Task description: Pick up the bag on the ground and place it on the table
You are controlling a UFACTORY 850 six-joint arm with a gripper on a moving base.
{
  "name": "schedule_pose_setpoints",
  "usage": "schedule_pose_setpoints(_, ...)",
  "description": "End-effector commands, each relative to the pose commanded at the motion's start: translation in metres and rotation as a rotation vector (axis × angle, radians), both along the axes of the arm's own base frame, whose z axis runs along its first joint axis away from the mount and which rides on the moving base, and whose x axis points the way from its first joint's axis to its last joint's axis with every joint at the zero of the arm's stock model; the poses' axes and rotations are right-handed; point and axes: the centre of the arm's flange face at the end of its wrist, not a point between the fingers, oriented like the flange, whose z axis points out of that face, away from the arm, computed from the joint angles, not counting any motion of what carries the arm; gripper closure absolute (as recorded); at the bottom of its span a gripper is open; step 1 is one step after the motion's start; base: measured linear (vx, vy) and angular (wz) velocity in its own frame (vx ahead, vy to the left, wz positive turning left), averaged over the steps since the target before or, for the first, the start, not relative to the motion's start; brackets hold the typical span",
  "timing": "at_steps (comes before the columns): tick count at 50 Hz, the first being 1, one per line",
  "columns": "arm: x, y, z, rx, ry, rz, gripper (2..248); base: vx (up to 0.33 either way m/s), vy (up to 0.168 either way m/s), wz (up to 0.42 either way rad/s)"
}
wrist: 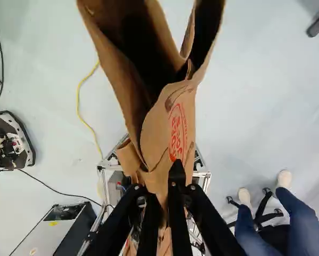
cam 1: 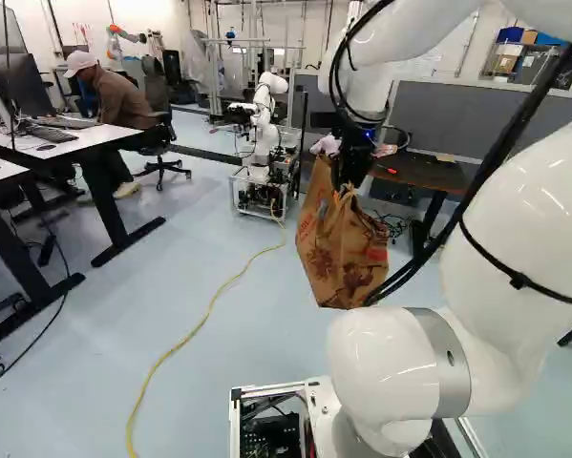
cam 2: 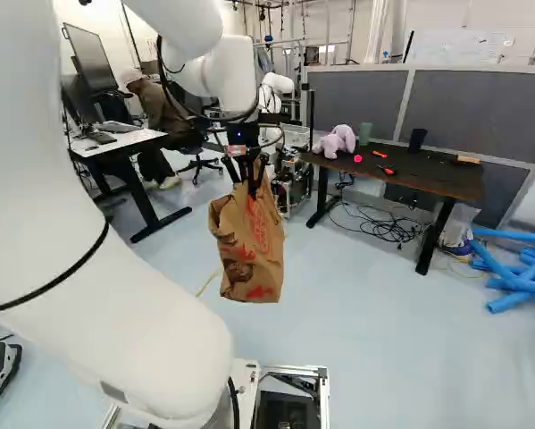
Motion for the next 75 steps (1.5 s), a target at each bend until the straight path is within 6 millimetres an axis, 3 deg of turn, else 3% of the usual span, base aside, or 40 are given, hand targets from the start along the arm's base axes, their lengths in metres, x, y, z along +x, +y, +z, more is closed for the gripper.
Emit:
schedule_pose_setpoints(48,0.004,-0.009,0.076,-0.003,-0.033,-0.018,229,0.000,0.000,0.000)
schedule_pose_setpoints(75,0.004,-0.009,0.080,-0.004,-0.040,-0.018,229,0.000,0.000,0.000)
